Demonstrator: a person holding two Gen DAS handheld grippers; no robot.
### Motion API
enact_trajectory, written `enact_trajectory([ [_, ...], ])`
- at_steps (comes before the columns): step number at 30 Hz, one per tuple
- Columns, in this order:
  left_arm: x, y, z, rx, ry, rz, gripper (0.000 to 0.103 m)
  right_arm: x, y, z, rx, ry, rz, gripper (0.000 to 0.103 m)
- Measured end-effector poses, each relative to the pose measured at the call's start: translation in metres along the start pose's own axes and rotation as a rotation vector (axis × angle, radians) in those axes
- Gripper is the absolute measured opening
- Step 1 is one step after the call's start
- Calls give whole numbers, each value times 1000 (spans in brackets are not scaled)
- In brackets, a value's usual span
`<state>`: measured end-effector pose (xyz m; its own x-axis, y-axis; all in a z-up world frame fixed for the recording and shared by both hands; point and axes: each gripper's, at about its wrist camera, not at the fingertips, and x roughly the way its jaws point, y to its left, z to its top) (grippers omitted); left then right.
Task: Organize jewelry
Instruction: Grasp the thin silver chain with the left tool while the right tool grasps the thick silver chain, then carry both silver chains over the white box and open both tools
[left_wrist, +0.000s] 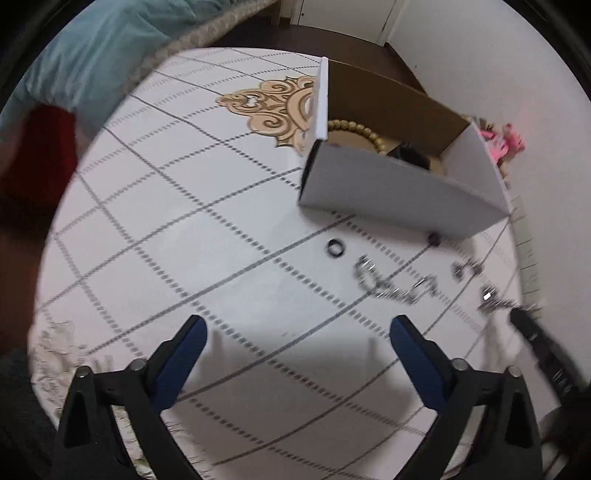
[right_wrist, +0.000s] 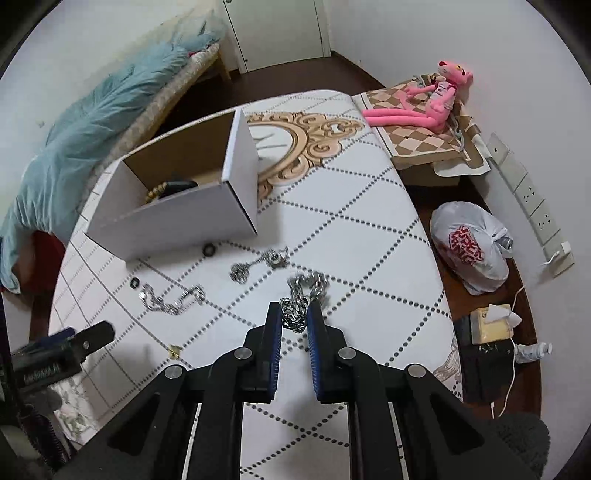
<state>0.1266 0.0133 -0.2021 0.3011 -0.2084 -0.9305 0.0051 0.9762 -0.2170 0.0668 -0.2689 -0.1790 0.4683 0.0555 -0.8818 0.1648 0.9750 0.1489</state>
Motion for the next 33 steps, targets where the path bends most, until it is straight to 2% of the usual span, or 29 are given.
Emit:
enact_trajectory([
  [2, 6, -8, 6, 14, 12, -12, 79, -1, 0, 0, 2, 0, -2, 14],
  [7, 26, -34, 14, 79, 42, 9, 75, 8, -4, 3, 36, 5, -14, 14],
  [9, 29, -44, 15, 116, 28, 35, 73, 12, -5, 3, 39, 5, -26, 14],
  [10, 30, -49, 16, 138, 26, 50, 68, 14, -7, 2, 40, 8, -32, 14],
  [11, 32, -53, 18, 159, 20, 71, 58, 16, -8, 2, 42, 13, -40, 14],
  [12, 32, -57, 17, 178, 12, 83, 53, 17, -10, 1, 45, 16, -43, 14],
  [16, 32, -67, 14, 221, -10, 87, 8, 20, -16, -2, 63, 22, -56, 14],
  [19, 31, -65, 14, 214, -18, 64, 7, 21, -18, -3, 69, 22, -59, 14],
  [21, 27, -61, 13, 203, -25, 43, 1, 19, -18, -3, 70, 18, -53, 14],
  [24, 11, -53, 12, 194, -56, 17, 1, 13, -16, -2, 74, 8, -36, 14],
  [33, -38, -30, 18, 140, -129, -51, 1, -24, -4, 12, 85, -45, 73, 14],
])
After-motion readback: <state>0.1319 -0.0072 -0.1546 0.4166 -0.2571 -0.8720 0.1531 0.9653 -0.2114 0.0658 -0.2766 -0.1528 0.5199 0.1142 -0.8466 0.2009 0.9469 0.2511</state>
